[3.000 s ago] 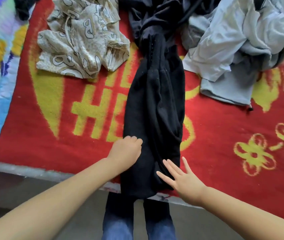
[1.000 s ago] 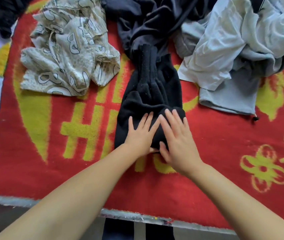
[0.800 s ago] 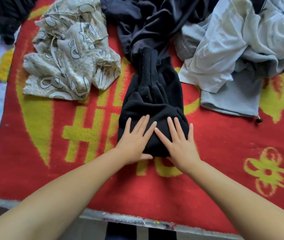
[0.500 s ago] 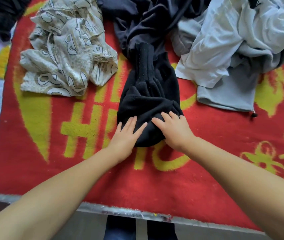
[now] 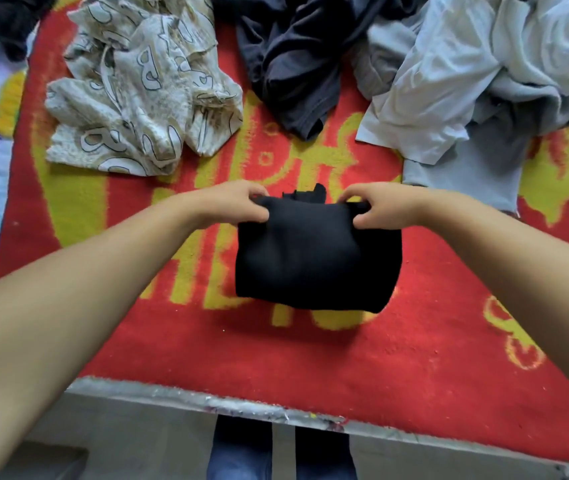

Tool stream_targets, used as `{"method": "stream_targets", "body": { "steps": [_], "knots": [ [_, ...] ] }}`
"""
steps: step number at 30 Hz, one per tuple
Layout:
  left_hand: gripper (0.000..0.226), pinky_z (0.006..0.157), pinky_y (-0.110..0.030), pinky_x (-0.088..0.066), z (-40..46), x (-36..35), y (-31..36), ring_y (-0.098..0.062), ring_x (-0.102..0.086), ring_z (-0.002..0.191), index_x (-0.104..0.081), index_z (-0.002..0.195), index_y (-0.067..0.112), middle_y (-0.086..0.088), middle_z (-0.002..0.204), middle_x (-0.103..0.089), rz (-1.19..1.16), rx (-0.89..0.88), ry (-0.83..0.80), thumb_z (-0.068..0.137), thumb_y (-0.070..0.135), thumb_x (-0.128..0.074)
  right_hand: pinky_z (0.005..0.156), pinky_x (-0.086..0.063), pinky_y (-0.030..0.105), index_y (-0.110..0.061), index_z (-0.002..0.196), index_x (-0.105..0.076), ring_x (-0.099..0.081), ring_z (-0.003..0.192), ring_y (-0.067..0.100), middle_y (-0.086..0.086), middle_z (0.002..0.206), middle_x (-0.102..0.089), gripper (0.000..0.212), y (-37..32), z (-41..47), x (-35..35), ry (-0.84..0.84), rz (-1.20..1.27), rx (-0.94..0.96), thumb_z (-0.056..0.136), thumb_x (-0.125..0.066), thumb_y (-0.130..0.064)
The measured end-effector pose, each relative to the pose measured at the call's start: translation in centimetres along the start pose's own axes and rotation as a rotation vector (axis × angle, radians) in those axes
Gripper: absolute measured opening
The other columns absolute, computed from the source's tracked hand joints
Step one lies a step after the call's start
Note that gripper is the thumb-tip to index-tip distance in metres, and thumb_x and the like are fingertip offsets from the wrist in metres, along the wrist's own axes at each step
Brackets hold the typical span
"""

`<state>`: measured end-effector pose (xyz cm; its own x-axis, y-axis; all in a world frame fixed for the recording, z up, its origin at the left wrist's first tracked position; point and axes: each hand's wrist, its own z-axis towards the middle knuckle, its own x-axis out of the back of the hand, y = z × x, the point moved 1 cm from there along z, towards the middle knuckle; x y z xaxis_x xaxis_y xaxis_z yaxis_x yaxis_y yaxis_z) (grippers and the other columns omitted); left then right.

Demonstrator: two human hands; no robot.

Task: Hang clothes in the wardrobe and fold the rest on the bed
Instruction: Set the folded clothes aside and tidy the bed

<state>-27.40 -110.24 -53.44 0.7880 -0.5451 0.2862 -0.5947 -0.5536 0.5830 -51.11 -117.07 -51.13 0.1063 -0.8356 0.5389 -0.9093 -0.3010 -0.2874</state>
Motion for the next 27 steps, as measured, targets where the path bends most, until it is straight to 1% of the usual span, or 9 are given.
{"method": "stream_targets", "body": {
  "steps": [2,4,6,9,13,19,24,26,27],
  "knots": [
    [0.033,0.089,-0.036,-0.043,1.4,-1.1,0.2,-0.023,-0.056,0.107,-0.057,0.122,0.020,-0.004,0.118,-0.062,0.155,-0.041,0.302,0.090,0.019,-0.055,0.098,-0.039,0.036,-0.020,0.145,-0.036,-0.047,0.121,0.031,0.012,0.134,-0.049,0.052,0.1,0.5,-1.1,0.229,-0.032,-0.096,0.094,-0.045,-0.015],
    [0.048,0.112,-0.044,-0.024,1.3,-3.4,0.5,-0.022,-0.040,0.133,-0.042,0.142,0.020,-0.003,0.143,-0.047,0.405,-0.139,0.582,0.095,0.028,-0.048,0.110,-0.027,0.049,-0.018,0.147,-0.033,-0.035,0.134,0.032,0.013,0.144,-0.041,0.050,-1.2,-0.1,-3.6,0.518,-0.040,-0.142,0.097,-0.039,-0.020],
    [0.054,0.114,-0.056,-0.011,0.4,-7.0,1.1,-0.022,-0.029,0.142,-0.036,0.146,0.017,-0.005,0.152,-0.036,0.676,-0.307,0.747,0.095,0.036,-0.037,0.114,-0.006,0.058,-0.021,0.151,-0.026,-0.013,0.147,0.029,0.010,0.157,-0.024,0.053,-2.8,-1.0,-6.9,0.672,-0.109,-0.119,0.100,-0.035,-0.032],
    [0.058,0.112,-0.061,-0.008,-0.5,-12.5,0.9,-0.022,-0.019,0.146,-0.028,0.149,0.021,-0.004,0.157,-0.026,0.838,-0.368,0.648,0.097,0.045,-0.022,0.111,0.008,0.063,-0.031,0.153,-0.005,0.011,0.148,0.028,0.008,0.161,0.003,0.057,-2.9,-1.5,-10.9,0.618,-0.114,-0.156,0.100,-0.024,-0.042],
    [0.061,0.113,-0.059,0.010,1.6,-13.3,-1.8,-0.020,0.018,0.145,0.012,0.148,0.029,0.002,0.160,0.009,0.869,-0.224,0.543,0.093,0.054,0.002,0.111,0.013,0.061,-0.037,0.145,0.013,0.029,0.141,0.020,0.001,0.161,0.013,0.054,-1.0,0.5,-12.6,0.617,-0.083,-0.157,0.099,-0.014,-0.047],
    [0.059,0.113,-0.057,0.008,4.6,-13.0,-3.5,-0.018,0.009,0.147,0.004,0.149,0.031,0.002,0.159,0.006,0.838,-0.254,0.534,0.095,0.053,-0.006,0.107,0.024,0.056,-0.038,0.145,0.014,0.032,0.140,0.015,-0.005,0.159,0.016,0.054,-0.2,3.5,-13.6,0.616,-0.116,-0.156,0.096,-0.004,-0.051],
    [0.061,0.110,-0.057,0.017,3.7,-12.3,-1.9,-0.017,0.019,0.146,0.016,0.147,0.029,-0.001,0.160,0.014,0.881,-0.184,0.456,0.093,0.054,0.003,0.108,0.019,0.062,-0.036,0.146,0.017,0.029,0.142,0.018,-0.002,0.160,0.018,0.055,-0.7,2.4,-11.6,0.476,-0.089,-0.136,0.099,-0.009,-0.047],
    [0.064,0.113,-0.060,0.010,2.0,-12.2,-1.6,-0.018,0.012,0.146,0.004,0.151,0.023,-0.006,0.160,0.006,0.906,-0.291,0.480,0.095,0.054,-0.003,0.109,0.015,0.063,-0.027,0.149,0.010,0.022,0.144,0.019,0.003,0.161,0.010,0.056,-1.3,0.5,-11.4,0.532,-0.139,-0.119,0.099,-0.010,-0.042],
    [0.066,0.114,-0.061,0.002,0.9,-12.4,-2.0,-0.020,0.004,0.147,-0.006,0.152,0.019,-0.009,0.160,-0.003,0.925,-0.389,0.500,0.096,0.054,-0.011,0.111,0.008,0.064,-0.020,0.151,-0.001,0.011,0.147,0.022,0.008,0.161,-0.001,0.058,-1.7,-0.7,-11.8,0.600,-0.177,-0.099,0.098,-0.015,-0.038]
  ]
}}
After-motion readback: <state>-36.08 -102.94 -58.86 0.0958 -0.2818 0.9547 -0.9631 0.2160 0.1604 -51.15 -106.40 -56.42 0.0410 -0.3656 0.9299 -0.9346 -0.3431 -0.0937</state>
